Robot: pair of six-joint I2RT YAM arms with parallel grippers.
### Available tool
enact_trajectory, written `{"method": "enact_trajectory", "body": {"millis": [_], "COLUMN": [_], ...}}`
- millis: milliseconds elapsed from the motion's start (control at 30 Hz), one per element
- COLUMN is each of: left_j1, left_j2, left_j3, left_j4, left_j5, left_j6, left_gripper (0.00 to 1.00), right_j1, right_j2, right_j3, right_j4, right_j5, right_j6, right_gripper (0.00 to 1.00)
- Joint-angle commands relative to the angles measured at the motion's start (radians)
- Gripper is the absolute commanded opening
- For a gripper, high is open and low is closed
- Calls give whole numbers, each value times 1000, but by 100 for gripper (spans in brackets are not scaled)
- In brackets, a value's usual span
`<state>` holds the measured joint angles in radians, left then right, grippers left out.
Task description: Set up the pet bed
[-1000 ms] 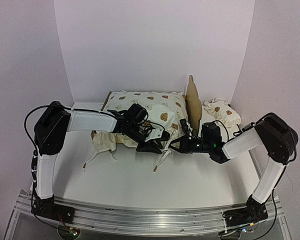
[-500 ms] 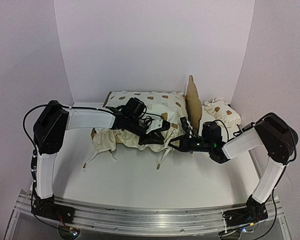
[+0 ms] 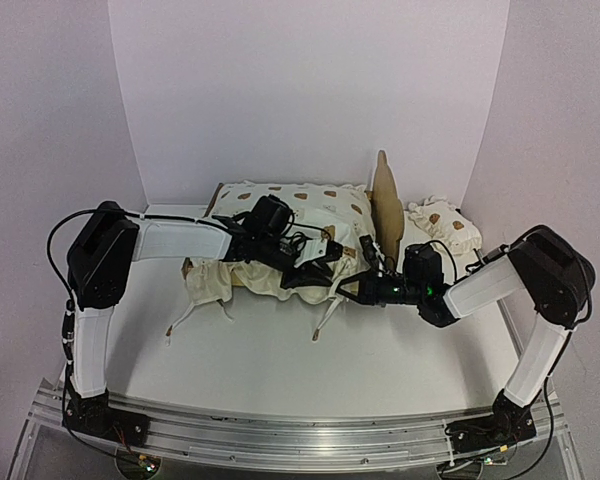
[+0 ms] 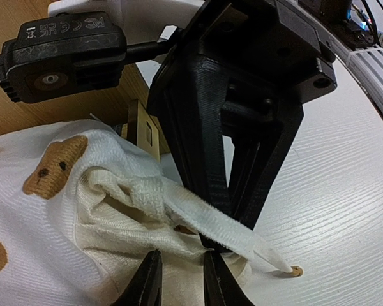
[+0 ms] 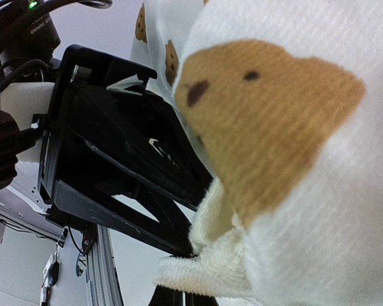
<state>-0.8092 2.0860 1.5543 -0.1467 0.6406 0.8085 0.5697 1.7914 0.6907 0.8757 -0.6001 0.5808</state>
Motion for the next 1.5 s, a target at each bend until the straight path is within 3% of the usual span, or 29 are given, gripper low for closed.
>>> {"method": "enact_trajectory", "body": {"millis": [0,267,700,967,1233,1333,1467], "left_j1": [-15,-22,-40,-47,-48,-48,-48], "left_j2": [14,22,26,26,23,26,26], "left_j3": [13,15,-9,-7,-8,-7,-8], "left_j4": [-3,-33,3,39,78,107,130], "left_j5": [2,60,126,133,126,101,81], "left_j6": [46,37,9,-48,-86,-117,-143], "left_gripper": [25,31,32,30,28,25,9], "right_j1": [-2,-1,-2,-1,1,1,1], "right_j2": [14,4,6,8,28,28,19], "right_j3": [28,21,30,47,64,56,45], "right_j4": [54,55,54,55,58,59,60], "right_j5": [-11,2,40,156,120,96,71], "right_j6": [3,-5,-10,-10,7,12,16], "right_gripper": [0,0,0,0,0,0,0]}}
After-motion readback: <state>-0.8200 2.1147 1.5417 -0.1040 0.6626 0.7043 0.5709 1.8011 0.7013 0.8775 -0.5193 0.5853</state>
